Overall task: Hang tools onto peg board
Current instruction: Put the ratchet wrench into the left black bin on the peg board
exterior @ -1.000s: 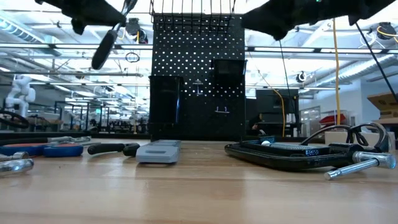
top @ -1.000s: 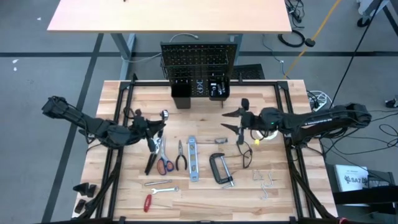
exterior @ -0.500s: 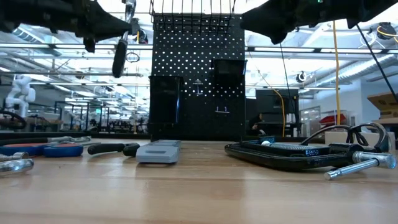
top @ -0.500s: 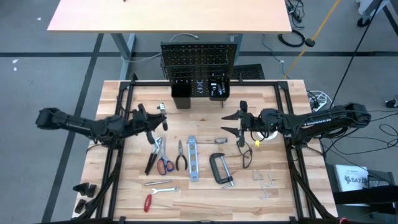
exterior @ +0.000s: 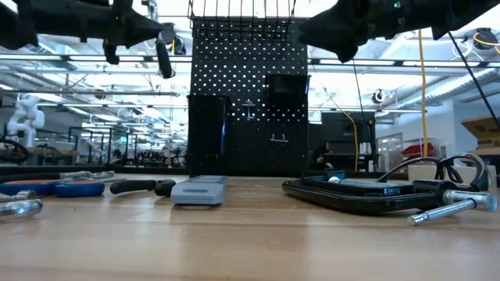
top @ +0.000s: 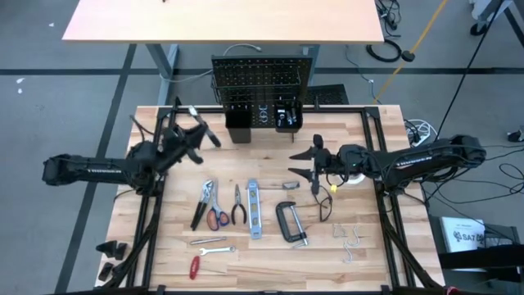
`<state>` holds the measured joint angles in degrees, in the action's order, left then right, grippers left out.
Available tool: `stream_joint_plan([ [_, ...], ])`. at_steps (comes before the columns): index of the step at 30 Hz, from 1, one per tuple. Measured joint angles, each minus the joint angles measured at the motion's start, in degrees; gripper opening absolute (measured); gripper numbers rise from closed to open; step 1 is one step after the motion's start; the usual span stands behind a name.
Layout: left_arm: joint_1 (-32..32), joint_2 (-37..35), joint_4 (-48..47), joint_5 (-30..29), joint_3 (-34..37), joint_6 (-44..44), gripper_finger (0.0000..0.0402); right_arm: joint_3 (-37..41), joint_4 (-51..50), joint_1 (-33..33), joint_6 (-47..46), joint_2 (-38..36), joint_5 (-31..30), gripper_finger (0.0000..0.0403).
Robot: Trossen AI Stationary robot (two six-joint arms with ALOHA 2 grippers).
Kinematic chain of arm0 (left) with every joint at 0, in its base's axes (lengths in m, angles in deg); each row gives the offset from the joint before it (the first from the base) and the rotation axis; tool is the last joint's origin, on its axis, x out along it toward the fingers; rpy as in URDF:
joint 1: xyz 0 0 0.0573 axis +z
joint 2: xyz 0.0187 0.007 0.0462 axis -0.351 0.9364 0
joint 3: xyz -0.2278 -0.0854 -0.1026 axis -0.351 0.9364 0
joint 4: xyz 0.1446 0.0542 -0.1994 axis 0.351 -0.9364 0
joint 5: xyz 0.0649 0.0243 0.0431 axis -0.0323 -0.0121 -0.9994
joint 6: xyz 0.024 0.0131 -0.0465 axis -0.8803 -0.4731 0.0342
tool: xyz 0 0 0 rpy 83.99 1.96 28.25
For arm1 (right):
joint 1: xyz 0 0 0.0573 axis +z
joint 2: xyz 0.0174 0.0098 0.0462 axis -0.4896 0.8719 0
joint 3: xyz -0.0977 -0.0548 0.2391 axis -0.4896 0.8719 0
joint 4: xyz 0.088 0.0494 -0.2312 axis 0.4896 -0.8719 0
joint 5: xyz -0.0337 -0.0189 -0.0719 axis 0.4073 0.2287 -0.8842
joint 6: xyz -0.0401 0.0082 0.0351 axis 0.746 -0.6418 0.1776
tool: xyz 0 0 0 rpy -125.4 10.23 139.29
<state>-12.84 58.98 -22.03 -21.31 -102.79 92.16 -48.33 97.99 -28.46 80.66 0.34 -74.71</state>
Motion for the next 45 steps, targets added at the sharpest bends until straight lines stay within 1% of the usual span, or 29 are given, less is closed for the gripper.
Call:
stream_joint_plan([
  [4,3.7,2.52,2.94,-5.91,0.0,5.93,0.0017,0.0,1.13,0.0,0.47,2.1,-0.04,0.0173],
  [5,4.64,3.41,3.78,-6.48,0.0,7.34,0.0017,0.0,1.69,-0.02,0.62,2.59,-0.04,0.0173],
  [9,8.37,8.47,11.75,-5.73,0.0,13.63,0.0017,0.0,2.95,-0.02,1.37,3.68,-0.06,0.0173],
  [15,11.98,18.48,25.28,-4.01,-0.01,15.87,0.0017,0.0,2.98,-0.02,1.66,3.82,-0.08,0.0173],
  [18,13.5,23.93,30.31,-3.61,-0.08,18.15,0.0017,0.0,2.96,-0.02,1.62,3.82,-0.08,0.0173],
  [23,15.16,31.89,36.19,-2.27,-3.26,18.11,0.0017,0.0,2.93,-0.02,1.6,3.82,-0.11,0.0173],
  [28,16.52,38.07,39.23,-1.46,-6.15,16.76,0.0017,0.0,2.89,-0.02,1.62,3.82,-0.13,0.0173],
  [32,16.65,41.86,39.53,-1.18,-6.47,16.72,0.0017,0.0,2.24,-0.02,1.64,3.82,-0.13,0.0173],
  [36,16.76,44.4,42.27,-1.72,-6.45,16.42,0.0017,0.0,1.33,-0.02,1.66,3.82,-0.15,0.0173],
  [39,16.74,46.23,42.06,-1.71,-6.45,16.05,0.0017,0.0,1.15,-0.02,1.66,3.82,-0.15,0.0173],
  [42,16.74,47.57,43.69,-1.67,-6.45,13.29,0.0017,0.0,1.15,-0.02,1.68,3.82,-0.15,0.0173],
  [45,16.74,48.29,43.38,-1.4,-6.45,10.71,0.0017,0.0,1.15,-0.02,1.68,3.82,-0.15,0.0173],
])
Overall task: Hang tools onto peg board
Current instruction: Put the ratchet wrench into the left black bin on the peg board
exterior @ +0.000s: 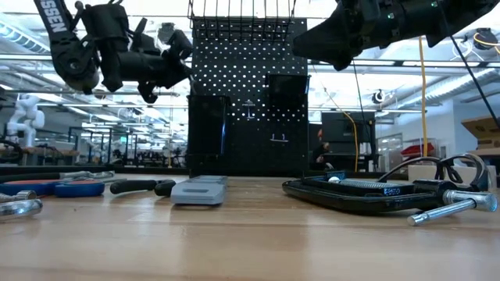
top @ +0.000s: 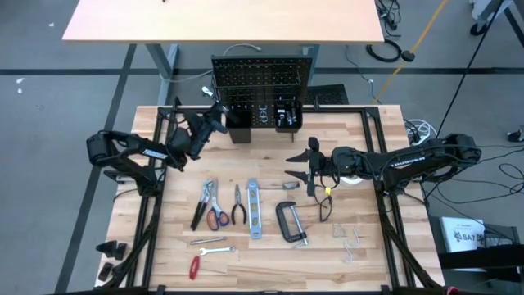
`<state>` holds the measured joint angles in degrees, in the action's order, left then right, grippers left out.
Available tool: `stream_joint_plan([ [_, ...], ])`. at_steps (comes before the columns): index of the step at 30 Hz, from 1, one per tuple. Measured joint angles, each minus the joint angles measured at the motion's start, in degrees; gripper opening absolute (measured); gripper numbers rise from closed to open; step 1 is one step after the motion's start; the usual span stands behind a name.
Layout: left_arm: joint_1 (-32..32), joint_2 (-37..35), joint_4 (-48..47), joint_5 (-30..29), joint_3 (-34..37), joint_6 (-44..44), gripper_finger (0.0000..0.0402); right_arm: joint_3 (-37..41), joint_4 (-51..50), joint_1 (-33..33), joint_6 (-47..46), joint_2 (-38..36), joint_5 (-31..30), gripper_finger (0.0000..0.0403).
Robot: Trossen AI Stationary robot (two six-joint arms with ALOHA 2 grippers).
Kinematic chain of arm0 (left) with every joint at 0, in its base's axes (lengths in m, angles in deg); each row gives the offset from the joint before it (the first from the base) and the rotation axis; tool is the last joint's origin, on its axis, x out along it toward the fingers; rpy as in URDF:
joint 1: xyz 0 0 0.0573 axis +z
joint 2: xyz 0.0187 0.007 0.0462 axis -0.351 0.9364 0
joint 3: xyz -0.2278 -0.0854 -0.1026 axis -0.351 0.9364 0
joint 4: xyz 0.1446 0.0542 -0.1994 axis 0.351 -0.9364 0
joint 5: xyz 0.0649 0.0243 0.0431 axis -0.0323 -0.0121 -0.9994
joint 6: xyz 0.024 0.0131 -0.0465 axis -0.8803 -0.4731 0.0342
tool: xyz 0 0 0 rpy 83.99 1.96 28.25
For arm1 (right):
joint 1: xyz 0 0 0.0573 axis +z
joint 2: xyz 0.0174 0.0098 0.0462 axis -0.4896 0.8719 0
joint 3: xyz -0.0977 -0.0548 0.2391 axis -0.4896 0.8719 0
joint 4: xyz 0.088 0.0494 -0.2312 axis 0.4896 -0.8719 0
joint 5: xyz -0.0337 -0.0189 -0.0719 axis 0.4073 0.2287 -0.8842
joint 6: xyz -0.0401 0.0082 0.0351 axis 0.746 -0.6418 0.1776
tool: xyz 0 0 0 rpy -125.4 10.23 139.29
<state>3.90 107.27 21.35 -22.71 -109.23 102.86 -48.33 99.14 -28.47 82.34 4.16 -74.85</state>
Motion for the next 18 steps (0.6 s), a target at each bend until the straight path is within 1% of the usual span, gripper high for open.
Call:
stream_joint_plan([
  [6,-0.04,0.05,0.17,2.03,-0.05,-3.23,0.0017,0.0,0.0,0.0,0.0,-0.02,0.0,0.0173],
  [18,-0.09,0.05,-2.21,3.99,-0.76,-3.44,0.0017,0.0,0.02,0.0,-0.07,-0.02,0.0,0.0173],
])
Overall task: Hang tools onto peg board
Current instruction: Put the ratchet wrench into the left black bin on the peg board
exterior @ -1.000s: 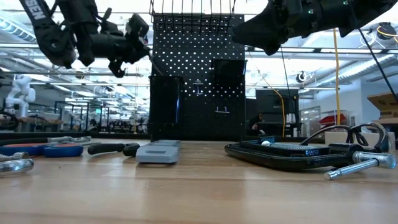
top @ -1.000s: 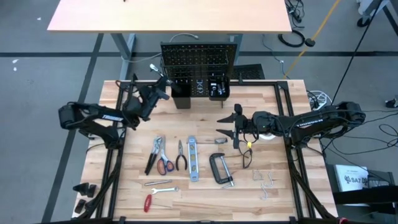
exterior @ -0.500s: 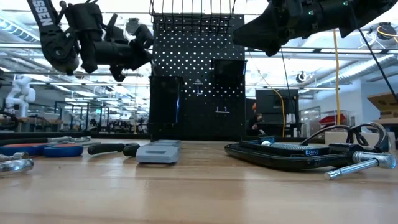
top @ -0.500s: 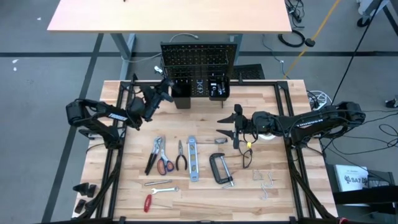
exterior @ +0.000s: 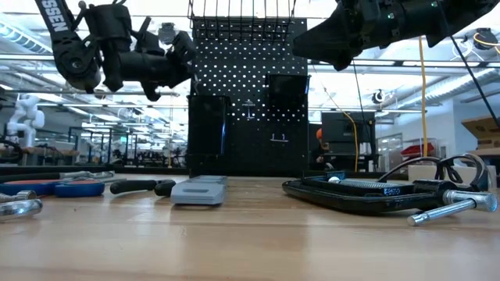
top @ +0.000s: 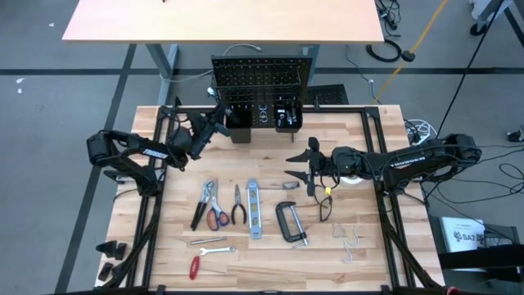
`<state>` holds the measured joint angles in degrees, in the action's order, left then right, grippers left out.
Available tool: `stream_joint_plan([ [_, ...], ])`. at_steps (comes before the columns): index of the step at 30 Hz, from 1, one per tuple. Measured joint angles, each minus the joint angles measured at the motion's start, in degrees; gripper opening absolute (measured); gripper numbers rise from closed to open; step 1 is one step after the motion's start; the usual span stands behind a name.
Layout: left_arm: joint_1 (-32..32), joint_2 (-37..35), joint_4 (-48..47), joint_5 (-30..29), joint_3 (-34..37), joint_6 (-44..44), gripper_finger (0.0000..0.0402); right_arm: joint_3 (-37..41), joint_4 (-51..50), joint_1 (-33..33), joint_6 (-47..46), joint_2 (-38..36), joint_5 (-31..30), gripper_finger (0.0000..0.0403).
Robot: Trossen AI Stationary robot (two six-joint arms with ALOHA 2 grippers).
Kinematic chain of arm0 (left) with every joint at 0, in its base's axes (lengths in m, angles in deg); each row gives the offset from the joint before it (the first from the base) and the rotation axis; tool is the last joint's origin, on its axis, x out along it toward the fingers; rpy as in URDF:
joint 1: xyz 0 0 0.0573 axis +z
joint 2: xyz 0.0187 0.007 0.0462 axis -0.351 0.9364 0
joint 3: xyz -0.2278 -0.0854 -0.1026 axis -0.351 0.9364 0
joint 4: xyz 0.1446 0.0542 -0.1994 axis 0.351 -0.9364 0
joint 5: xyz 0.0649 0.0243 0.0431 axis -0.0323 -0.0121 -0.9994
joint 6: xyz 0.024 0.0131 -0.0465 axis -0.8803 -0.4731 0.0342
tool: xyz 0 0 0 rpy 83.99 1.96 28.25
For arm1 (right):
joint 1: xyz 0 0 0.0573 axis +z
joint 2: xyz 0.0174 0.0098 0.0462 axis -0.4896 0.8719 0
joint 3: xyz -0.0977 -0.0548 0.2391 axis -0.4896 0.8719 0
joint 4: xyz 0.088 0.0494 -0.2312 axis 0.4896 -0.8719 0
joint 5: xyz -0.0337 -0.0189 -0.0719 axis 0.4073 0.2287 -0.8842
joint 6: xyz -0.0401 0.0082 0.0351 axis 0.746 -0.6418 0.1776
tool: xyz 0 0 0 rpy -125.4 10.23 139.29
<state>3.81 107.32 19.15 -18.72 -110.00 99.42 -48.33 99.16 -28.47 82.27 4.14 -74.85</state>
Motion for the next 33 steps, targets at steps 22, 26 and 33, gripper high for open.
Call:
stream_joint_plan([
  [22,0.0,-0.02,-5.78,3.86,0.0,-1.54,0.0059,0.0,0.02,0.0,-0.07,-0.02,0.0,0.0173],
  [26,0.0,-0.04,-5.62,3.52,-0.02,-1.57,0.0089,0.0,0.02,0.0,-0.02,-0.02,0.0,0.0173],
  [33,0.02,-0.02,-6.82,3.55,-0.02,-2.28,0.0132,0.0,0.02,0.0,0.0,-0.02,0.0,0.0173],
])
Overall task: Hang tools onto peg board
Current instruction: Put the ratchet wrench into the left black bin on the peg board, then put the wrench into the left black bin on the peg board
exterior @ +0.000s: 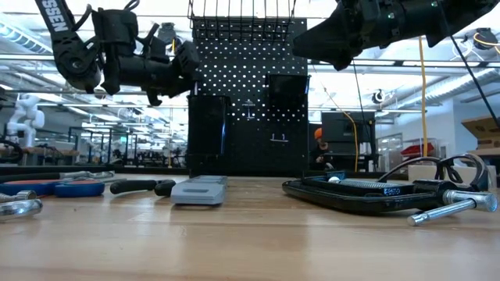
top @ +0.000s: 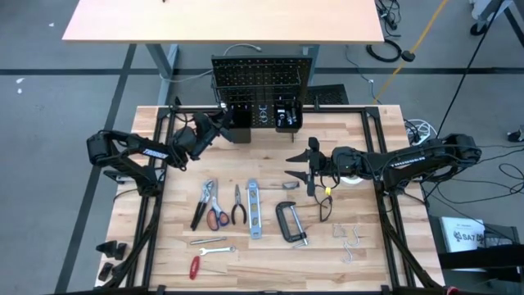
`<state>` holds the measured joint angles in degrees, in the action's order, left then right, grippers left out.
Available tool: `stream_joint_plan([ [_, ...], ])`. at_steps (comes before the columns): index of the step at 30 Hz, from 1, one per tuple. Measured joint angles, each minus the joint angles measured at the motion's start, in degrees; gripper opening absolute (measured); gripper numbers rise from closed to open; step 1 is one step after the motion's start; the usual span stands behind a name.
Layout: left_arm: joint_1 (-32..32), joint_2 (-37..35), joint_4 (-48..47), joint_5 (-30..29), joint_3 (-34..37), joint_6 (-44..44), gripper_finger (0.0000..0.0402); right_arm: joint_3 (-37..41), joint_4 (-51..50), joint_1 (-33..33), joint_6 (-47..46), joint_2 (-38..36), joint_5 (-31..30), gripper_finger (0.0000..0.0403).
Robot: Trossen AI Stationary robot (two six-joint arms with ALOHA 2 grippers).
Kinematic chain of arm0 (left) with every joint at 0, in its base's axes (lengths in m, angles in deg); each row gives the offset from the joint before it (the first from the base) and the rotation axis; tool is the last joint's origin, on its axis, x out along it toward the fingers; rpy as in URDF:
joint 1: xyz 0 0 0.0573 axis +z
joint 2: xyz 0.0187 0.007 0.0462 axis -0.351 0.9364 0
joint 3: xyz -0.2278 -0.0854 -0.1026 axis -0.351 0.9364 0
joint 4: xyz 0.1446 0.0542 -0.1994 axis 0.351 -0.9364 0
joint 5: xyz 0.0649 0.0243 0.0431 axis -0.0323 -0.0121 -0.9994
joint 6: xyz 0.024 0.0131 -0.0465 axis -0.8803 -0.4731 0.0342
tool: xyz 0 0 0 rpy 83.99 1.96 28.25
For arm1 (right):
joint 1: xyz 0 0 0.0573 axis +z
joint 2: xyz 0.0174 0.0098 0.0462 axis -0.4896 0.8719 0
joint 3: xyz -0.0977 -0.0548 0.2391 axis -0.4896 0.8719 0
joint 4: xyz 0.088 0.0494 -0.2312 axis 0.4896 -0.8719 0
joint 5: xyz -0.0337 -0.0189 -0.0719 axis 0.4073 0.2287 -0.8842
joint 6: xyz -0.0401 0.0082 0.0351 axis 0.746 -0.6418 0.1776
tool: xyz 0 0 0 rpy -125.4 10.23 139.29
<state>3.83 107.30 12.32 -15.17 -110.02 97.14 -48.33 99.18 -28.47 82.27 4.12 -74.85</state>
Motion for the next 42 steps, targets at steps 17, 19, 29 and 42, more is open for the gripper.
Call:
stream_joint_plan([
  [17,-0.01,-4.23,-7.03,1.43,-0.13,-3.24,0.0208,0.0,0.02,-0.02,-0.48,0.0,-0.02,0.0173],
  [19,0.0,-5.82,-11.49,0.97,-0.52,-3.26,0.0221,0.0,0.0,0.0,-0.48,0.0,0.0,0.0173],
  [29,0.02,-15.5,-21.86,1.26,-1.75,-5.17,0.0256,0.0,0.11,0.0,-0.48,0.0,0.0,0.0173],
  [42,-1.77,-33.97,-39.44,10.14,-1.81,-2.26,0.0257,0.0,-0.02,0.0,-0.41,0.0,0.0,0.0173],
])
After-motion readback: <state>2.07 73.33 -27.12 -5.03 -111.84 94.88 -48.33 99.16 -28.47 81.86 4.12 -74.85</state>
